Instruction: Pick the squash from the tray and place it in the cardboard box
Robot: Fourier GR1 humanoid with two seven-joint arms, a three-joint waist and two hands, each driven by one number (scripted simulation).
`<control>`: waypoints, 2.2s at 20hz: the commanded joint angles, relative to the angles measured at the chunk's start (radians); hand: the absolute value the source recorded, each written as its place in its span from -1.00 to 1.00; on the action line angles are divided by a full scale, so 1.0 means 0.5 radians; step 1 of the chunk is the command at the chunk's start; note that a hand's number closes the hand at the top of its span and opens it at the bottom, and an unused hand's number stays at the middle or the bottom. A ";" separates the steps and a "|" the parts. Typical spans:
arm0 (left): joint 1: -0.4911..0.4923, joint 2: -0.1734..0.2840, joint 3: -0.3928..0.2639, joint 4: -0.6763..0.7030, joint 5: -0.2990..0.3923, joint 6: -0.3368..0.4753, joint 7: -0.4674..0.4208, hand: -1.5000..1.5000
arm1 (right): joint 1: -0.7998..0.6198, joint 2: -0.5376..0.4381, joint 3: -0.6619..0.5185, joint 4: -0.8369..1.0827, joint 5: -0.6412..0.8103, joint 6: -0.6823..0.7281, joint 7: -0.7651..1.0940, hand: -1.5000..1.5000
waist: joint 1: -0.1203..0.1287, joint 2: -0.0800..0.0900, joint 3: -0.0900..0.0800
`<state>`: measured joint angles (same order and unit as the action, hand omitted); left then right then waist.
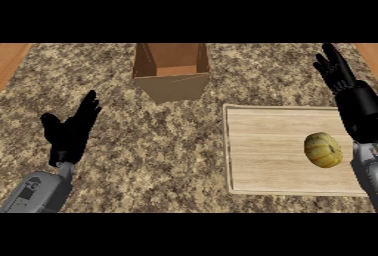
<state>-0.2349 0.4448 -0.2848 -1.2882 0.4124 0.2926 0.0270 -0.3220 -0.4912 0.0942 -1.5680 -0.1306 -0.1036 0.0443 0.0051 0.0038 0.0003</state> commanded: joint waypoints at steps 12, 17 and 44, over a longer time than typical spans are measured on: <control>0.198 0.164 -0.076 -0.141 -0.345 0.155 -0.129 0.00 | 0.179 0.347 -0.890 0.379 -0.397 -0.698 -0.101 -1.00 | -0.023 -0.011 0.005; 0.267 0.116 -0.018 -0.295 -0.445 0.204 0.019 0.00 | 0.394 0.215 -0.779 0.273 -0.286 -0.375 -0.215 -1.00 | -0.011 -0.008 0.000; 0.472 0.004 0.056 -0.395 -0.656 0.117 -0.031 0.00 | 0.603 -0.553 -0.303 -0.406 -0.146 0.840 1.327 -1.00 | -0.015 -0.010 -0.001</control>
<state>-0.0189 0.4637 -0.2786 -1.4837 0.1154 0.3669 0.0248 -0.0667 -0.8183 -0.0584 -1.7047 -0.2590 0.3222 0.6662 0.0005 -0.0011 -0.0007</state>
